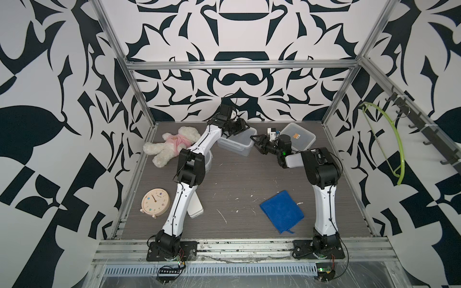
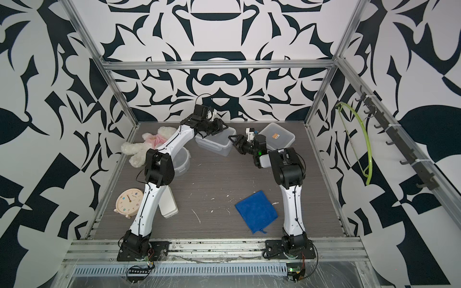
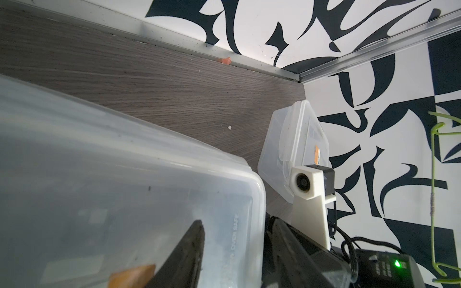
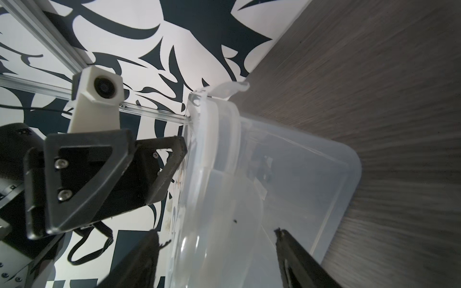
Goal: Wipe the insides of the lunch boxes
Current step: Open the fastener of the lunch box.
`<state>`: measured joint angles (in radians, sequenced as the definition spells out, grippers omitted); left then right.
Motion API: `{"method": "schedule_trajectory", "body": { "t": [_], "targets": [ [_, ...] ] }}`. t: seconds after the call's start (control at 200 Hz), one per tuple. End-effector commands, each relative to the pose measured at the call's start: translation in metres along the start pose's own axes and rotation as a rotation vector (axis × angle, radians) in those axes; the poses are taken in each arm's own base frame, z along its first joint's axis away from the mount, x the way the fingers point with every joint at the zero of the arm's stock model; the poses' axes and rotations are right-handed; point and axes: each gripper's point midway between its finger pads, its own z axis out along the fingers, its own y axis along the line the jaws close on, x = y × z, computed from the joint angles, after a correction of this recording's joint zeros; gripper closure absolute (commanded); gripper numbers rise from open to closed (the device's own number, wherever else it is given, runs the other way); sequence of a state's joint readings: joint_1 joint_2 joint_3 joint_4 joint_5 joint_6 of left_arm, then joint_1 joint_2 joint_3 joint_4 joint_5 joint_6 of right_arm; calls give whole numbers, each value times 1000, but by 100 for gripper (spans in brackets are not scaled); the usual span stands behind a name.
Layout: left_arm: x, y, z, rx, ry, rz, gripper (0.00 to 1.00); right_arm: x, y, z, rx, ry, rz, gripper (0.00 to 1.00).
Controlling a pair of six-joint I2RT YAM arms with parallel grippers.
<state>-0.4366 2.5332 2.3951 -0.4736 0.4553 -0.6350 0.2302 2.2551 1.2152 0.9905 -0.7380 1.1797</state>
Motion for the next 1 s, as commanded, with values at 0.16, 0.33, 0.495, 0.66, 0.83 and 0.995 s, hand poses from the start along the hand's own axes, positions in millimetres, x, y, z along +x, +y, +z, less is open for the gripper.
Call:
{"method": "schedule_trajectory", "body": {
  "t": [0.16,0.33,0.495,0.66,0.83,0.995],
  "targets": [
    [89,106,44,-227,241,-189,51,-16,67,3,-270,-71,-50,55],
    [92,110,48,-228,249,-195,51,-17,68,3,-299,-92,-22,64],
    [97,116,52,-231,258,-199,51,-18,74,3,-305,-101,-31,80],
    [101,120,55,-230,266,-208,51,-19,72,2,-282,-108,-18,100],
    [103,123,57,-229,272,-213,51,-7,58,5,-85,-67,-91,100],
    [106,125,59,-228,278,-221,52,-2,48,3,174,-40,-207,100]
  ]
}}
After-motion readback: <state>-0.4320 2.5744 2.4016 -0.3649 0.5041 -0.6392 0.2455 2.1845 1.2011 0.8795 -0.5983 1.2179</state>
